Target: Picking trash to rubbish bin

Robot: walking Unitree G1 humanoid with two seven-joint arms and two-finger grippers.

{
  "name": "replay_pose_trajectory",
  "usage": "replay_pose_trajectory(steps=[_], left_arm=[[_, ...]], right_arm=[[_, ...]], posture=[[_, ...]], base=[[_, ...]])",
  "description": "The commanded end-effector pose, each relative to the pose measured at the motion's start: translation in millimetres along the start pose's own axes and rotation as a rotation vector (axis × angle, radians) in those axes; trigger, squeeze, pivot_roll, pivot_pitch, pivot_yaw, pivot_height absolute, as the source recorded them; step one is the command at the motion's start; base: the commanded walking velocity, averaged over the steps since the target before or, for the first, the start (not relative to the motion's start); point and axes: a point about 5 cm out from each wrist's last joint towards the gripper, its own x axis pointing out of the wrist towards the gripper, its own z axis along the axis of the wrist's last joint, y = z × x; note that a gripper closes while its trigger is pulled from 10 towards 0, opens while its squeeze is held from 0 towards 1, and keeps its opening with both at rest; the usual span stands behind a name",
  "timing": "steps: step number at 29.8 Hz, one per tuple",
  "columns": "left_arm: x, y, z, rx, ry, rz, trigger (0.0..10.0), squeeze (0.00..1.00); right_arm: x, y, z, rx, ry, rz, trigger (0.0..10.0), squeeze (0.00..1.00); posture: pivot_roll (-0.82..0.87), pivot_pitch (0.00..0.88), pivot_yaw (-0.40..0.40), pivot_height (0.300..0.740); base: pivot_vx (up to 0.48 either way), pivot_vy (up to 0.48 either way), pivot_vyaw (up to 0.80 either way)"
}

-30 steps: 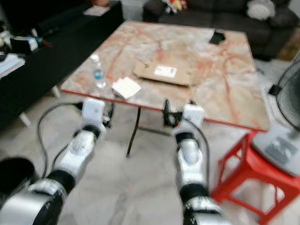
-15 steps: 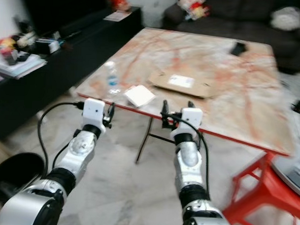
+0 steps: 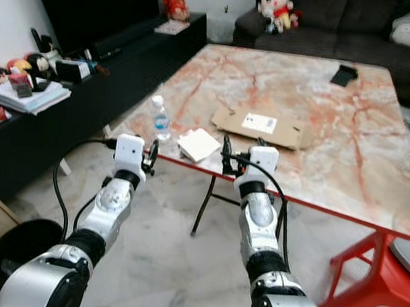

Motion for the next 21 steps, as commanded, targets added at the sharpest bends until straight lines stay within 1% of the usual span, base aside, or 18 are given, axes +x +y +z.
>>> replay_pose_trajectory(steps=[1,2,10,18,21], left_arm=[[2.9,-1.3,4.5,-0.004,-0.016,-0.007,10.0,0.0],[2.8,-1.6,4.2,-0.003,-0.015,-0.01,10.0,0.0],[2.3,-3.0,3.8,-0.002,-0.014,-0.017,10.0,0.0],[3.7,-3.5,5.5,-0.001,-0.018,-0.022,10.0,0.0],[2.6,-6.5,4.2,-0.005,-0.014,-0.041,10.0,0.0]], right_arm=[[1.1,-0.7,0.5,0.003,0.007,0.01,10.0,0.0],[1.0,0.2,0.7,0.001,0.003,0.017,10.0,0.0],[-0.3,3.5,0.0,-0.003,-0.003,0.03,10.0,0.0],[1.4,2.6,2.0,0.002,-0.008,0.025,10.0,0.0],[1.2,2.3,1.8,0.003,-0.007,0.023,10.0,0.0]], posture=[[-0.07,0.0,0.049,0.74],[-0.07,0.0,0.049,0.74],[-0.07,0.0,0.048,0.74],[-0.06,0.0,0.046,0.74],[-0.06,0.0,0.046,0.74]], base=[[0.337,0.0,-0.8],[0.341,0.0,-0.8],[0.345,0.0,0.0],[0.343,0.0,0.0],[0.341,0.0,0.0]])
